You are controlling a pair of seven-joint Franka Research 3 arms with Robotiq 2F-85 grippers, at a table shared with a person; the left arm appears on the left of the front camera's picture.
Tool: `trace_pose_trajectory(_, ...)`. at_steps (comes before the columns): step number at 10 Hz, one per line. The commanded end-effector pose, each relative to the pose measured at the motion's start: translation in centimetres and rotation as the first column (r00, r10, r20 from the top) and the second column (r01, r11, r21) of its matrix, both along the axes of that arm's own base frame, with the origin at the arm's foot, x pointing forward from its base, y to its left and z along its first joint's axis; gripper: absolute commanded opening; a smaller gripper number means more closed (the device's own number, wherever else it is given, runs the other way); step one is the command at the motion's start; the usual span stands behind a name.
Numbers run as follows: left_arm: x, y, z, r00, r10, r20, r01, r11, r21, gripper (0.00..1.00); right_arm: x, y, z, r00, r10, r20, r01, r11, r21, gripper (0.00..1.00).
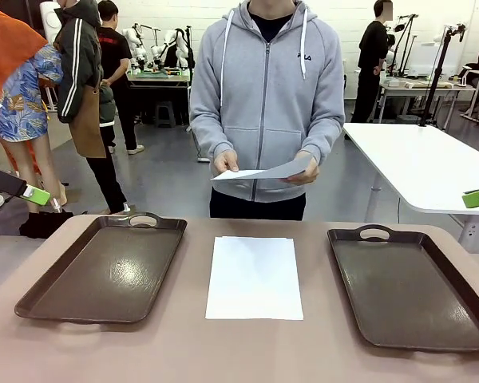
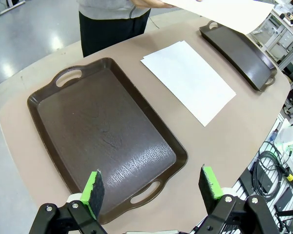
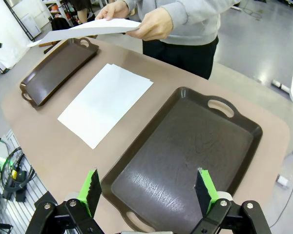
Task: Sort the A4 documents.
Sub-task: Receive the A4 Paper.
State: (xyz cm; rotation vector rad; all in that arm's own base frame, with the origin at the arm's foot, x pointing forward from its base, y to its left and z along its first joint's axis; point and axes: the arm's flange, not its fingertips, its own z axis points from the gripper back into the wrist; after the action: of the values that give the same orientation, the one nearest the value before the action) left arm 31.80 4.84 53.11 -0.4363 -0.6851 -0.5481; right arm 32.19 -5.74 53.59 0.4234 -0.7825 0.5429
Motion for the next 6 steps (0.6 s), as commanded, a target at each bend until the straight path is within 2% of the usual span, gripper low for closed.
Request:
trace_pose_trajectory(1, 0.18, 0.04, -0.07, 1.0, -0.005, 0.007, 0.005, 1.0, -0.006, 1.0, 0.07, 0.08, -0.1, 1.0, 0.012, 0.0, -0.012, 1.0, 0.015, 1.0)
trace_pose_trajectory(6, 0.18, 0.04, -0.07, 1.0, -0.005, 0.007, 0.005, 1.0, -0.006, 1.0, 0.07, 0.08, -0.1, 1.0, 0.012, 0.0, -0.012, 1.0, 0.015, 1.0)
